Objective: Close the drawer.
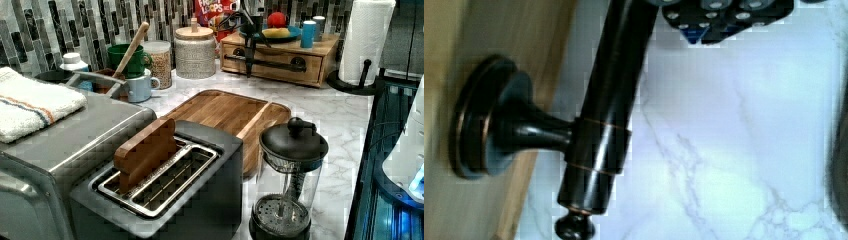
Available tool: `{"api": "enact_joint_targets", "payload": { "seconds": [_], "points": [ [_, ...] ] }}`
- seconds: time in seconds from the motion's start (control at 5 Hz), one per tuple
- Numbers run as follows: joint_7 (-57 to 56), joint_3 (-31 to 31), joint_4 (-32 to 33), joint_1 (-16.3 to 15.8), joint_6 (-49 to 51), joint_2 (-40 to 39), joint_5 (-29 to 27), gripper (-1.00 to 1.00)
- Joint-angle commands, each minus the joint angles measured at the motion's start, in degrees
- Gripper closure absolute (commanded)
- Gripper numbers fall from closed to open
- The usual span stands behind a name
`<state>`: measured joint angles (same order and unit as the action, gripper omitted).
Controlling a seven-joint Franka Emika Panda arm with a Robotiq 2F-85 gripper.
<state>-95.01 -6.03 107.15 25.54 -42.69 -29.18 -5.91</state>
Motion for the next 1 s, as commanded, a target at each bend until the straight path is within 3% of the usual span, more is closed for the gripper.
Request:
{"api": "enact_joint_targets", "payload": {
  "seconds": [0.2, 1.0],
  "points": [
    [2.5, -6.3, -5.2, 3.6, -1.4, 3.3, 4.3, 1.00],
    [2.6, -6.1, -5.2, 3.8, -1.4, 3.4, 4.5, 1.00]
  ]
}}
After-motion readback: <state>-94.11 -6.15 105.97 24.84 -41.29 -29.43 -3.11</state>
